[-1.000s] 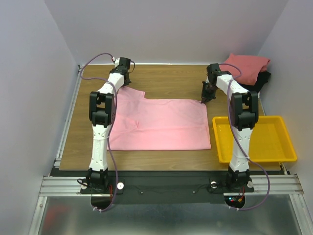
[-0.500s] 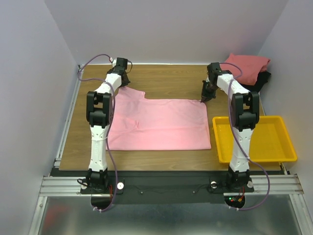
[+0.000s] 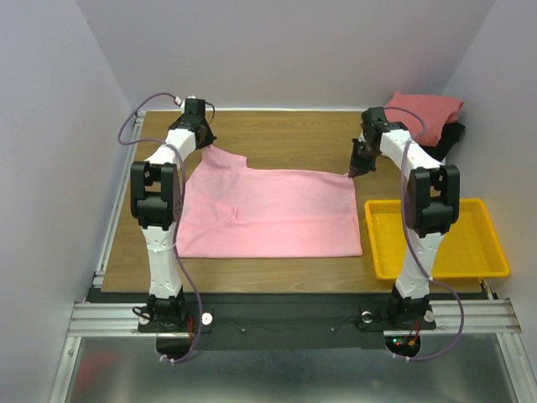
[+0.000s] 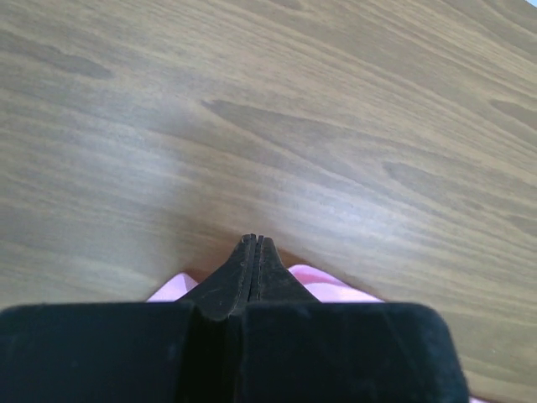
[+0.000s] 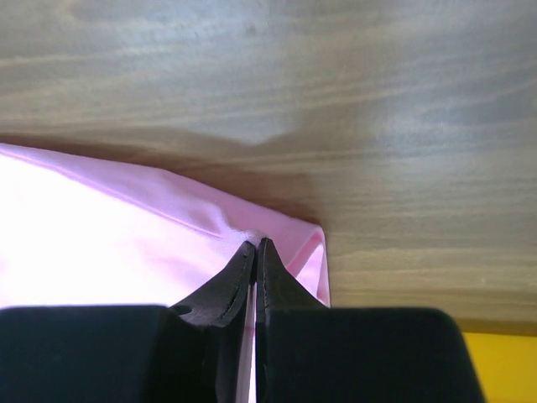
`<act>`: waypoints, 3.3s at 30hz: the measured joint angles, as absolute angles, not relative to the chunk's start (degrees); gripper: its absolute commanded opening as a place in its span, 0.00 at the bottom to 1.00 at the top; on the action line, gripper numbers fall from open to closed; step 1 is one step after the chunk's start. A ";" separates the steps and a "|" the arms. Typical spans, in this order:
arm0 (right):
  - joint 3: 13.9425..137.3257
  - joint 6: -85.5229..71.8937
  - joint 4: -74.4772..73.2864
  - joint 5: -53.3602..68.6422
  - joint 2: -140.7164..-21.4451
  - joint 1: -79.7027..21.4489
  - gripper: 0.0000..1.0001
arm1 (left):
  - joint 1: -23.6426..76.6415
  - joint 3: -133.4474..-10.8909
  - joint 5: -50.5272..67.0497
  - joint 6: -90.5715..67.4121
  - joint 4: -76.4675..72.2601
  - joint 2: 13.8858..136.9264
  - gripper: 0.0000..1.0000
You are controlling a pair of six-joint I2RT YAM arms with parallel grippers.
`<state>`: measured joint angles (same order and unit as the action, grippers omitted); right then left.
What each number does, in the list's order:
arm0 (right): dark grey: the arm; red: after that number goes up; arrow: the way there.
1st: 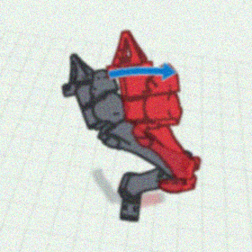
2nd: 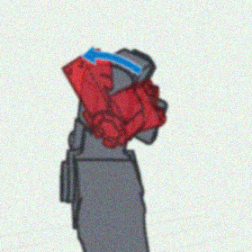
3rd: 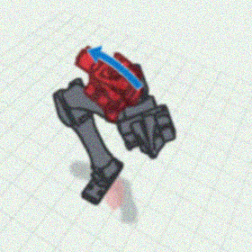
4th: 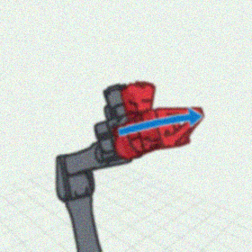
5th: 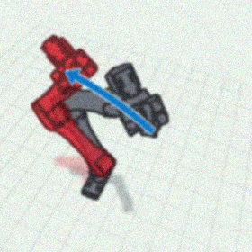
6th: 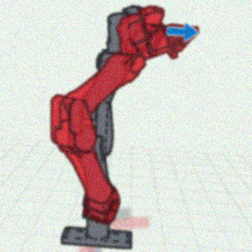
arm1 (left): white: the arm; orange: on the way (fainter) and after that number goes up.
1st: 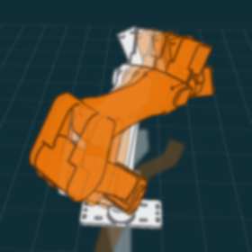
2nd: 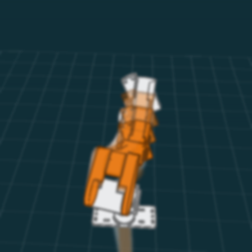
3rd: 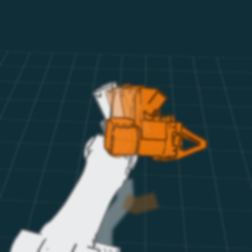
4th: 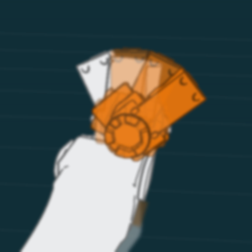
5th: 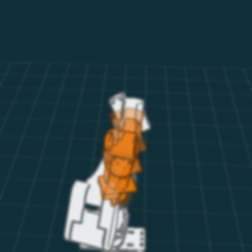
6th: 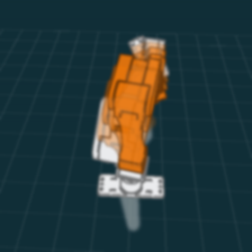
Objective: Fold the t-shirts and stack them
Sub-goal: Fold the tshirt
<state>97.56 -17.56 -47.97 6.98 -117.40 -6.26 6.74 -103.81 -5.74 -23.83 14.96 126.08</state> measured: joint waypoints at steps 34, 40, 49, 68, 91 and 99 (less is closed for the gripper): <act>79.09 -15.25 -49.52 9.52 -101.54 -6.28 0.00 | 6.74 -55.37 -9.08 -25.78 13.34 78.32 0.00; 76.58 -15.16 -49.65 9.98 -100.12 -6.28 0.00 | 6.74 -50.06 -9.04 -27.16 14.41 71.16 0.00; 73.54 -14.92 -49.60 10.37 -98.28 -6.31 0.00 | 6.76 -43.99 -7.92 -28.45 14.83 64.29 0.00; 69.28 -14.59 -50.72 8.97 -93.69 -6.46 0.49 | 7.44 -39.35 -6.85 -31.48 21.52 56.36 0.43; 75.13 -14.59 -51.00 11.38 -96.27 -7.53 0.54 | 13.15 -49.23 -6.55 -36.47 14.41 74.96 0.62; 73.80 -14.79 -49.43 12.64 -96.42 -8.36 0.54 | 22.11 -46.61 -6.39 -36.69 10.55 80.38 0.63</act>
<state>73.80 -14.79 -49.43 12.64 -96.42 -8.36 22.11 -46.61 -6.39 -36.69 10.55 80.38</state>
